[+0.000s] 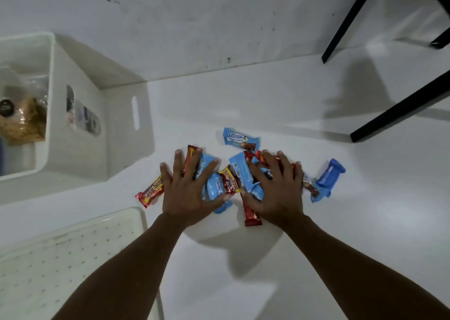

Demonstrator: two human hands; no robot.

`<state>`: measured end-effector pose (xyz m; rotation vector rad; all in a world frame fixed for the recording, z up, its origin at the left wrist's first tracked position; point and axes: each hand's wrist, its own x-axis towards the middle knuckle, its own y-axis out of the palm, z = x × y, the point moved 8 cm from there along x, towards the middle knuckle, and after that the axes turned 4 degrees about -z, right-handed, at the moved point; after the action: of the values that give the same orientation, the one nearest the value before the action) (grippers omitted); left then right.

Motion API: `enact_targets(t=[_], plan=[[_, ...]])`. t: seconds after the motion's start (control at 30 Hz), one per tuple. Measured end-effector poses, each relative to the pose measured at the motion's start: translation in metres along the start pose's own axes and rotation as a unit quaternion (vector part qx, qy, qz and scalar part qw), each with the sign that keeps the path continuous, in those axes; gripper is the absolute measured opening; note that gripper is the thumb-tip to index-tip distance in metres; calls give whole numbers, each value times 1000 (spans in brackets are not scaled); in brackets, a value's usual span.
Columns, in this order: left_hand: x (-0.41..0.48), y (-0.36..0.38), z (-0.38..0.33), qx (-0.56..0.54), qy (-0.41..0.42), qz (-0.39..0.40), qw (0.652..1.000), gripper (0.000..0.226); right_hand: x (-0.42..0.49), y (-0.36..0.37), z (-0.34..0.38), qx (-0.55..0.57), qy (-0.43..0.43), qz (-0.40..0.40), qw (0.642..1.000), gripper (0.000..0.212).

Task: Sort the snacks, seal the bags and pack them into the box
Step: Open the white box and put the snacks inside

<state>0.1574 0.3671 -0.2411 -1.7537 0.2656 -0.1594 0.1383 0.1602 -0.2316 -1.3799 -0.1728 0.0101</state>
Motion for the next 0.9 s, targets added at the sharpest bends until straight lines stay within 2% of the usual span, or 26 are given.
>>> enact_targets(t=[0.1, 0.23, 0.43, 0.6, 0.73, 0.9], plan=[[-2, -6, -10, -51, 18, -53, 997, 61, 9, -10, -2, 9, -25, -62, 998, 55], [0, -9, -30, -65, 30, -62, 995, 43, 18, -9, 3, 19, -60, -40, 997, 47], [-5, -16, -27, -96, 17, -44, 994, 46, 18, -33, 11, 47, -46, -64, 996, 36], [-13, -71, -2, -115, 17, -90, 989, 41, 33, -78, 34, 81, -8, -123, 989, 30], [-17, -148, 38, -116, 7, -140, 983, 43, 70, -133, 94, 118, 4, -190, 975, 29], [-29, -266, 128, -86, -9, -251, 964, 43, 125, -193, 225, 214, -25, -228, 950, 26]])
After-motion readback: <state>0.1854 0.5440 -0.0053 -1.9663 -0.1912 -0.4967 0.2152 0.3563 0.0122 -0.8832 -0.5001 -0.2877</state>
